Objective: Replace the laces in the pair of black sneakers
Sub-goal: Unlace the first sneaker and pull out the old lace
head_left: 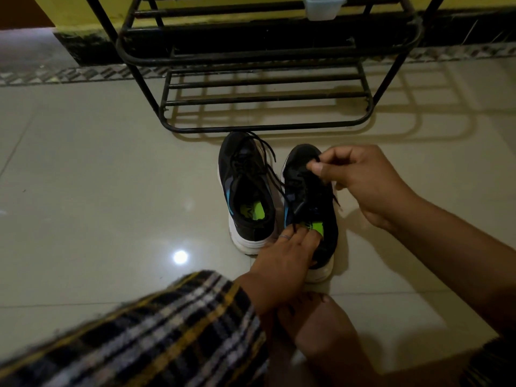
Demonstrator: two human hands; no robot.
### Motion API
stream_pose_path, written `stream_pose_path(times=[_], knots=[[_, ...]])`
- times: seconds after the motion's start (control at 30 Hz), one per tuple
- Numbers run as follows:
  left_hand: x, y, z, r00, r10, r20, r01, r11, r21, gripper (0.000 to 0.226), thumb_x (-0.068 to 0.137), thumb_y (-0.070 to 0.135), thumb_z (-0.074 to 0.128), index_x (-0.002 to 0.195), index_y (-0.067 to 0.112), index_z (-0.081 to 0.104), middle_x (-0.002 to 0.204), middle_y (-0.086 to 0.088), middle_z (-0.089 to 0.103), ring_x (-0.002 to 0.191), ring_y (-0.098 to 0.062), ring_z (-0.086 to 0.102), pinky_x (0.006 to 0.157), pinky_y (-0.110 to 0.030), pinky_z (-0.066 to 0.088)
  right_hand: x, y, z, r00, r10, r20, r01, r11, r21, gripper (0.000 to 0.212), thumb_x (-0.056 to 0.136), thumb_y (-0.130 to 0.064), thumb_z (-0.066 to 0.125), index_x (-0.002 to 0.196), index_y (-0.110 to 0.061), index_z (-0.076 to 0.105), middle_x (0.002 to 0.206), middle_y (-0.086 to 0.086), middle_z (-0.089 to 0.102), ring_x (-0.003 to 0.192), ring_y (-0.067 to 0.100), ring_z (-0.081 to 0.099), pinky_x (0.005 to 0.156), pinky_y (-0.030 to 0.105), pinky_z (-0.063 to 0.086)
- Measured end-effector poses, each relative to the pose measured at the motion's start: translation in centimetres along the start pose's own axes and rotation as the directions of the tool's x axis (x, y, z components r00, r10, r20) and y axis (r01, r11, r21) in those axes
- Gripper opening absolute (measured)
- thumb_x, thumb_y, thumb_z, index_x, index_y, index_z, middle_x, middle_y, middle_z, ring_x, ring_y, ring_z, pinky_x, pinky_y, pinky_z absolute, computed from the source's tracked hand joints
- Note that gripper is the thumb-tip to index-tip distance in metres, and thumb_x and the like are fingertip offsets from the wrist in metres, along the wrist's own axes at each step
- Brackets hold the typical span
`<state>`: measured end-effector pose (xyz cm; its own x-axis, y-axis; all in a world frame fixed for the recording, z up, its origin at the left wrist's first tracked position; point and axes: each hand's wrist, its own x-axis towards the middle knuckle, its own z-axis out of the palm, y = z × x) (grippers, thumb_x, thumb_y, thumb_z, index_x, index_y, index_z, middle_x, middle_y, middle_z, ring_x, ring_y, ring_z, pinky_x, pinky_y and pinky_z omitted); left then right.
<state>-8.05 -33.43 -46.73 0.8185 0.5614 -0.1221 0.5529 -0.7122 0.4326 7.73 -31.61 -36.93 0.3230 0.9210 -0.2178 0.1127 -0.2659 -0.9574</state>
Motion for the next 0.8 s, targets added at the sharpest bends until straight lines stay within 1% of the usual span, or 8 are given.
stream_pose_path(times=[0.23, 0.33, 0.37, 0.43, 0.47, 0.53, 0.67, 0.8], knots=[[0.1, 0.0, -0.2, 1.0, -0.01, 0.017, 0.01, 1.0, -0.003, 0.035, 0.094, 0.019, 0.049, 0.128, 0.011, 0.044, 0.13, -0.009, 0.046, 0.126, -0.03, 0.036, 0.096, -0.046, 0.041, 0.1, -2.0, -0.1, 0.979, -0.072, 0.192, 0.077, 0.997, -0.02, 0.012, 0.086, -0.007, 0.063, 0.09, -0.017, 0.065, 0.078, 0.004, 0.062, 0.067, 0.009, 0.056, 0.06, 0.014, 0.045], [0.1, 0.1, -0.3, 1.0, -0.005, 0.007, 0.006, 1.0, -0.004, 0.036, 0.094, 0.019, 0.05, 0.128, 0.01, 0.044, 0.13, -0.01, 0.047, 0.125, -0.031, 0.037, 0.095, -0.046, 0.041, 1.2, 0.3, -0.2, 0.983, -0.008, 0.184, 0.063, 0.953, -0.295, 0.028, 0.086, -0.012, 0.065, 0.112, -0.016, 0.056, 0.081, 0.0, 0.061, 0.071, 0.006, 0.057, 0.066, 0.018, 0.046], [0.1, 0.1, -0.4, 1.0, -0.006, 0.015, 0.006, 1.0, 0.001, 0.036, 0.094, 0.019, 0.049, 0.129, 0.01, 0.043, 0.13, -0.01, 0.046, 0.125, -0.031, 0.037, 0.096, -0.046, 0.041, 1.5, 1.4, -0.2, 0.986, -0.012, 0.168, 0.096, 0.862, -0.498, 0.033, 0.086, -0.017, 0.065, 0.117, -0.017, 0.054, 0.088, 0.0, 0.06, 0.078, 0.009, 0.057, 0.07, 0.023, 0.047], [0.1, 0.1, -0.4, 1.0, 0.0, 0.014, 0.0, 1.0, -0.006, 0.036, 0.093, 0.019, 0.05, 0.128, 0.009, 0.044, 0.129, -0.011, 0.047, 0.124, -0.031, 0.037, 0.095, -0.047, 0.042, 1.7, 3.7, 0.0, 0.972, -0.063, 0.229, 0.232, 0.443, -0.866, 0.042, 0.088, -0.027, 0.062, 0.126, -0.017, 0.048, 0.112, 0.006, 0.053, 0.099, 0.021, 0.054, 0.079, 0.034, 0.047], [0.1, 0.1, -0.4, 1.0, 0.003, 0.006, -0.003, 1.0, -0.015, 0.036, 0.093, 0.019, 0.051, 0.127, 0.008, 0.045, 0.128, -0.011, 0.048, 0.123, -0.031, 0.038, 0.094, -0.046, 0.042, 1.6, 4.6, 0.2, 0.954, -0.077, 0.289, 0.299, 0.231, -0.926, 0.043, 0.088, -0.028, 0.059, 0.127, -0.016, 0.046, 0.119, 0.009, 0.046, 0.105, 0.026, 0.05, 0.079, 0.036, 0.045], [0.1, 0.0, -0.2, 0.999, 0.02, -0.033, -0.02, 1.0, -0.014, 0.034, 0.092, 0.021, 0.049, 0.123, 0.008, 0.048, 0.123, -0.011, 0.051, 0.119, -0.03, 0.042, 0.09, -0.044, 0.045, 1.3, 5.9, 0.6, 0.93, -0.094, 0.356, 0.361, 0.042, -0.932, 0.043, 0.088, -0.021, 0.055, 0.128, -0.012, 0.044, 0.122, 0.012, 0.039, 0.106, 0.031, 0.046, 0.071, 0.036, 0.04], [0.1, -0.2, 0.2, 0.996, 0.037, -0.082, -0.037, 0.999, 0.009, 0.047, 0.081, 0.033, 0.025, 0.113, 0.01, 0.052, 0.112, -0.01, 0.057, 0.107, -0.03, 0.051, 0.079, -0.041, 0.05, 1.2, 6.0, 0.5, 0.927, -0.202, 0.315, 0.343, 0.119, -0.932, 0.033, 0.09, -0.017, 0.054, 0.121, -0.007, 0.053, 0.12, 0.015, 0.044, 0.104, 0.033, 0.048, 0.068, 0.039, 0.044], [0.0, -0.2, 0.0, 0.997, 0.037, -0.073, -0.036, 0.999, 0.01, 0.033, 0.089, 0.024, 0.044, 0.117, 0.008, 0.051, 0.116, -0.012, 0.055, 0.112, -0.032, 0.048, 0.084, -0.042, 0.046, 1.5, 6.2, 0.2, 0.926, -0.239, 0.293, 0.331, 0.136, -0.934, 0.026, 0.092, -0.025, 0.055, 0.109, -0.006, 0.059, 0.116, 0.016, 0.049, 0.102, 0.034, 0.05, 0.064, 0.038, 0.045]])
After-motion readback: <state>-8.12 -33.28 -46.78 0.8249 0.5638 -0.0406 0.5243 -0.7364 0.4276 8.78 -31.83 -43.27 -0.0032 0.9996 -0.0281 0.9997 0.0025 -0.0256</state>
